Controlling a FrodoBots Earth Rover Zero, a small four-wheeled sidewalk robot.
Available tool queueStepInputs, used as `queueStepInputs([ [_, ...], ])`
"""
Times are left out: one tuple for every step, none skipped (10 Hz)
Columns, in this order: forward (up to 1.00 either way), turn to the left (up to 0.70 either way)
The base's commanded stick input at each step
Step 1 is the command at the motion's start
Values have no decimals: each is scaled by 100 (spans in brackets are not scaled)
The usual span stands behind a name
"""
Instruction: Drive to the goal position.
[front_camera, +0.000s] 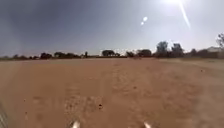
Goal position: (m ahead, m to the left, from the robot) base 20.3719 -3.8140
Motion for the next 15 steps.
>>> queueStepInputs([
  [70,0],
  [70,0],
  [70,0],
  [70,0],
  [70,0],
  [70,0],
  [70,0],
  [70,0],
  [70,0],
  [70,0],
  [70,0],
  [70,0],
  [70,0],
  [70,0],
  [70,0],
])
